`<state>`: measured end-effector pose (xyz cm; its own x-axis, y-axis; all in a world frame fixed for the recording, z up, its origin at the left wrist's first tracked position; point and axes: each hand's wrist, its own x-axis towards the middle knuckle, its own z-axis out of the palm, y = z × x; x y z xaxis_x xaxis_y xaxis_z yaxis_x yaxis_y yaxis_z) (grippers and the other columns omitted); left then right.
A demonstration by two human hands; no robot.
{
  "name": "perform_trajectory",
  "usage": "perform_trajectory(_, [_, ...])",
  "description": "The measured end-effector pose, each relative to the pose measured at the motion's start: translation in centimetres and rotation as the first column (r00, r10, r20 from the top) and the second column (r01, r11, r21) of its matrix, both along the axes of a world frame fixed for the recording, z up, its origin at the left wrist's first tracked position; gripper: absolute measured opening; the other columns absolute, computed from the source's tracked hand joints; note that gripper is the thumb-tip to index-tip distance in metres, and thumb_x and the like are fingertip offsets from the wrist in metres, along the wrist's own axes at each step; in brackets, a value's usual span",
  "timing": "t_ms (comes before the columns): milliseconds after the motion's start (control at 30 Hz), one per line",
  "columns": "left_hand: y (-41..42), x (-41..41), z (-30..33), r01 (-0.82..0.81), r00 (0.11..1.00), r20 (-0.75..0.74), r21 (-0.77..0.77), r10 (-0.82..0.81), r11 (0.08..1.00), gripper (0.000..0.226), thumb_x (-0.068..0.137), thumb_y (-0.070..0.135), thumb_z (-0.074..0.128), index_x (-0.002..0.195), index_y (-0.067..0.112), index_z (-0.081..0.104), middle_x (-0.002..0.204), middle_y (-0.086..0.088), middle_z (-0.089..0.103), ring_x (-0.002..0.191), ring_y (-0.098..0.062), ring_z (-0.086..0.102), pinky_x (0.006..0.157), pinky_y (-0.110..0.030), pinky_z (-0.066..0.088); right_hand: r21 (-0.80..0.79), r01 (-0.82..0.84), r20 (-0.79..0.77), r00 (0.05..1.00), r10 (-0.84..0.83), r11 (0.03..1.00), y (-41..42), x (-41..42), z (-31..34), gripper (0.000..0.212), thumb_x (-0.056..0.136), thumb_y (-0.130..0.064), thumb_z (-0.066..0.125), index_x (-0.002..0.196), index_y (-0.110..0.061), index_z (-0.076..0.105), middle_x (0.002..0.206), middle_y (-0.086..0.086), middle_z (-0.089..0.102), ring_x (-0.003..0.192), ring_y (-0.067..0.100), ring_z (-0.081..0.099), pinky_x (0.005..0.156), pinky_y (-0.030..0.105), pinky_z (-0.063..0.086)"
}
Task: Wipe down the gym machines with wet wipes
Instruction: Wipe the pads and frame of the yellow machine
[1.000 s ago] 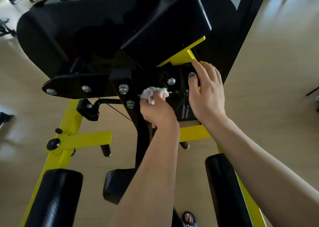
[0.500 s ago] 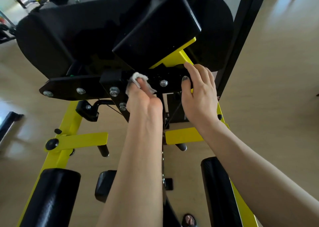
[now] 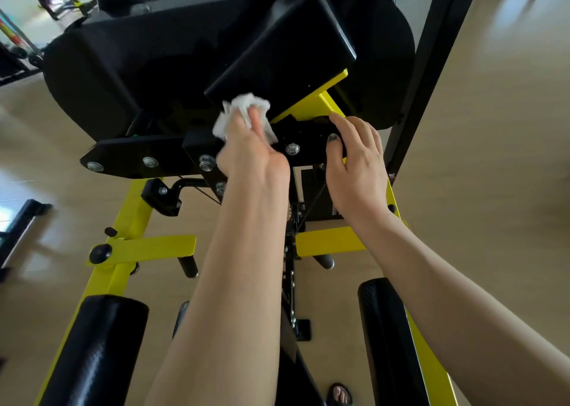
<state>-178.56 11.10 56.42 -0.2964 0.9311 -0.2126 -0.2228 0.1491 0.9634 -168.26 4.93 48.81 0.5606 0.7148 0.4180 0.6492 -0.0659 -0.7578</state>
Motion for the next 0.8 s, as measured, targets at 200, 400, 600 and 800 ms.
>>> perform_trajectory(200, [0.9,0.8,-1.1,-0.021,0.928,-0.352,0.287,0.125,0.958,0.012,0.095,0.013,0.066,0.102,0.003,0.067,0.098,-0.005,0.071,0.083,-0.011,0.070,0.068,-0.015,0.054,-0.014,-0.015,-0.007,1.000,0.015,1.000,-0.4,0.3,0.2,0.041,0.106,-0.026,0.041,0.144,-0.020,0.057,0.139,-0.006,0.056,0.136,0.012,0.040,0.110,0.032,0.038])
perform_trajectory(400, [-1.2,-1.4,-5.5,0.358,0.632,-0.730,0.575,0.262,0.736,0.019,0.093,-0.009,0.056,0.111,-0.002,0.060,0.117,-0.016,0.055,0.092,-0.023,0.060,0.071,-0.001,0.042,-0.016,-0.002,-0.018,1.000,0.001,1.000,-0.2,0.6,-0.1,0.041,0.107,-0.025,0.041,0.144,-0.019,0.056,0.139,-0.005,0.056,0.135,0.013,0.041,0.106,0.022,0.032])
perform_trajectory(600, [-1.4,-0.3,-7.9,0.475,0.544,-0.825,0.455,0.155,0.753,0.011,0.099,0.007,0.056,0.108,0.003,0.059,0.120,-0.014,0.058,0.092,-0.021,0.063,0.068,-0.019,0.050,0.052,-0.009,-0.238,0.971,0.021,0.999,-0.3,0.4,0.7,0.040,0.107,-0.026,0.039,0.138,-0.019,0.063,0.135,-0.010,0.059,0.128,0.007,0.051,0.106,0.026,0.043])
perform_trajectory(800, [-2.0,2.8,-7.4,0.702,0.319,-0.931,0.358,0.178,0.616,0.021,0.094,0.008,0.063,0.114,0.011,0.059,0.126,-0.008,0.058,0.098,-0.023,0.066,0.068,-0.032,0.058,0.077,0.006,-0.472,0.881,0.031,0.997,-1.0,1.1,1.7,0.039,0.110,-0.026,0.037,0.125,-0.021,0.072,0.121,-0.008,0.069,0.107,-0.007,0.058,0.083,0.001,0.039])
